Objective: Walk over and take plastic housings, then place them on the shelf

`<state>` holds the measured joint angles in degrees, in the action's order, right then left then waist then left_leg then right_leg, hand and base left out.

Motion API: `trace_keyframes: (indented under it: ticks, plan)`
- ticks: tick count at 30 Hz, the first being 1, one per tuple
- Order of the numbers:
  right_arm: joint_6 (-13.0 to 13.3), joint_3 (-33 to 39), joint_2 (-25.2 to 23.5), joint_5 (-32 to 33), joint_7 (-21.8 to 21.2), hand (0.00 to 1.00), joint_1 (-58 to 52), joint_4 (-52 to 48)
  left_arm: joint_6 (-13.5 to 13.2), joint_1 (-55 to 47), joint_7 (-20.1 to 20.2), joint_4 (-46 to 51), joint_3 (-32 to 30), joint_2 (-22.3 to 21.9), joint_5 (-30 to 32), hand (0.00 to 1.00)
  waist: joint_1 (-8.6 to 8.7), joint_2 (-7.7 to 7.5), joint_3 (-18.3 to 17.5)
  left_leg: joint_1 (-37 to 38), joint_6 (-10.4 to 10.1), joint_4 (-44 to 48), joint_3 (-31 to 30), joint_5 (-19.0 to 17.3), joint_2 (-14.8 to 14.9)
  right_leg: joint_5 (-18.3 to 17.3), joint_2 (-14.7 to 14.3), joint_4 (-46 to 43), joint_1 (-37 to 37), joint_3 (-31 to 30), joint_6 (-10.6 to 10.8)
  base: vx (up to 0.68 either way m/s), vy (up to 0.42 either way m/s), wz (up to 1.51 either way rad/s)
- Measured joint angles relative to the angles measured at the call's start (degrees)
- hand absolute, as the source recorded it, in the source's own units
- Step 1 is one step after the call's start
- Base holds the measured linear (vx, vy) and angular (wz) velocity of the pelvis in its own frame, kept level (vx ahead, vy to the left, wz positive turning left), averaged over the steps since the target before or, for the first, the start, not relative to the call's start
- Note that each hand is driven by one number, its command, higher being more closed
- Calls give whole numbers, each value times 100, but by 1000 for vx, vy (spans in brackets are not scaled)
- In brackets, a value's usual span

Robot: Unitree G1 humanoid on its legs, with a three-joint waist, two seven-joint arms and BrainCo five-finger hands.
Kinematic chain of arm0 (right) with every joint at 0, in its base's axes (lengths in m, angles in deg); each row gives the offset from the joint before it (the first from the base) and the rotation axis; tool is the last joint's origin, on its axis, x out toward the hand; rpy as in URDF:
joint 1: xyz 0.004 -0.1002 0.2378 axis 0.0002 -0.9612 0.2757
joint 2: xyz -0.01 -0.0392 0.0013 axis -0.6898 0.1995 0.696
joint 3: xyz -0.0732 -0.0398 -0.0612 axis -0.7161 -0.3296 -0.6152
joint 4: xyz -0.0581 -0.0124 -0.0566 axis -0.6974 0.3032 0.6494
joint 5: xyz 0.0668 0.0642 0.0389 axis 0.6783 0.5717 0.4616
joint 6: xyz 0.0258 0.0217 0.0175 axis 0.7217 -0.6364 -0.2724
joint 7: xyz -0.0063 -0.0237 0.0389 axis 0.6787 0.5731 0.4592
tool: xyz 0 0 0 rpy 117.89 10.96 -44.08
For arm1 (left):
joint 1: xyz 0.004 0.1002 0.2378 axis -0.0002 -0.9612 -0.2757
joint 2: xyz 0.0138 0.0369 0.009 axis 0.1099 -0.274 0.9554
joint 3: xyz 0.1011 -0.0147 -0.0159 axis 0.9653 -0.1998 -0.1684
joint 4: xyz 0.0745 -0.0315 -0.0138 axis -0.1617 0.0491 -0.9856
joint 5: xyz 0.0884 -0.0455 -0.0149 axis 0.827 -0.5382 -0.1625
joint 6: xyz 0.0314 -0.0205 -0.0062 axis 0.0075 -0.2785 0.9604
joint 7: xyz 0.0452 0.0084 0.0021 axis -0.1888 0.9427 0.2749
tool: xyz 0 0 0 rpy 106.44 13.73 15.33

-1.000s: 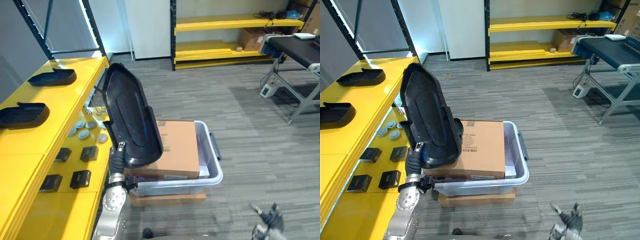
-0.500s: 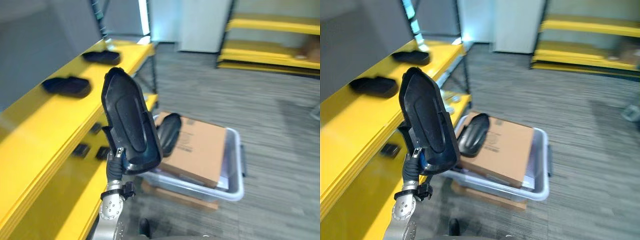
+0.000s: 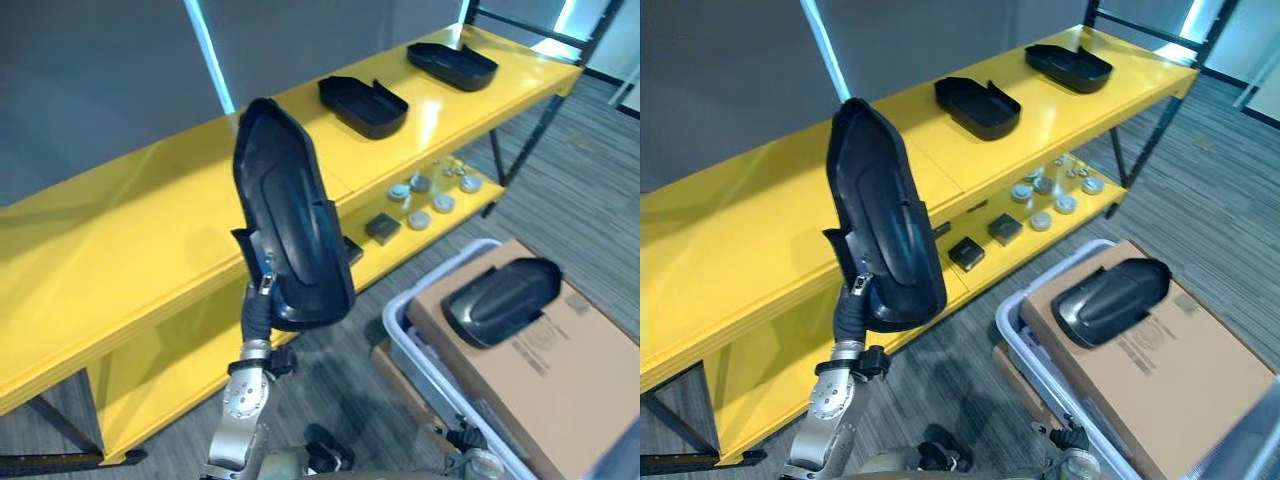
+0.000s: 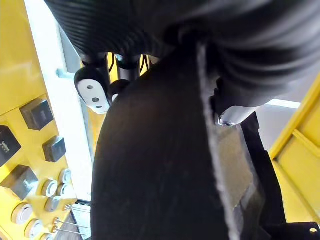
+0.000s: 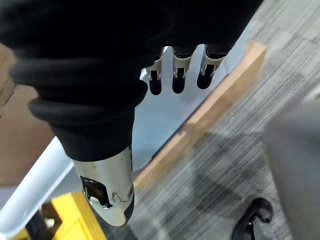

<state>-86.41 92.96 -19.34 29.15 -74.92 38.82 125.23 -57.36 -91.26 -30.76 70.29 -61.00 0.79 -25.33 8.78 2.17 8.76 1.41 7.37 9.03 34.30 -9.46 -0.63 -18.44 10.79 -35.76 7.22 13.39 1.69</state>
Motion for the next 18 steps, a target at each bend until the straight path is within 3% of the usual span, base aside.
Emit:
trace_keyframes:
  ticks: [2, 3, 5, 8, 12, 18]
  plan:
    - [-6, -67, 19, 2, 0, 0, -101, -4, -1, 46, -5, -49, 1, 3, -3, 100, 5, 26, 32, 41, -1, -25, -290, 0, -79, 129, -234, 699, 236, -320, 96, 163, -11, 105]
    - [-19, -45, 1, 25, 3, 0, -194, -3, -4, 113, -6, -131, 1, 37, -3, 100, 7, -19, 77, 156, -25, 2, -597, -13, -181, 703, -275, 1317, 277, -424, 95, 179, -47, 115]
    - [-25, -49, -44, 57, -1, 0, -312, 1, -4, 112, 0, -168, 0, 74, -3, 100, -9, -157, 106, 307, -106, 12, -816, -60, -285, 1360, -248, 1408, 195, -467, 39, 230, -115, 81]
    - [-62, -48, 0, 56, -120, 0, -229, -41, -8, -63, -2, -194, -142, 43, -15, 100, -73, 2, 72, 386, -344, -3, -950, -103, -60, 1460, -475, 1965, -116, -336, 9, 206, -129, 17]
    - [-49, -46, -7, 57, -203, 0, -289, -56, -3, -92, 139, -199, -147, 47, -3, 100, -148, 23, 29, 558, -605, -166, -914, -49, 201, 1860, -868, 2950, -661, -254, -160, 152, -124, -13]
    - [29, -46, -8, 55, -204, 0, -326, -67, 67, 65, -11, -306, -238, -21, 293, 100, -15, 73, -71, 754, -887, -594, -945, 143, 229, 2014, -1026, 3471, -923, -207, -225, 47, -86, 1]
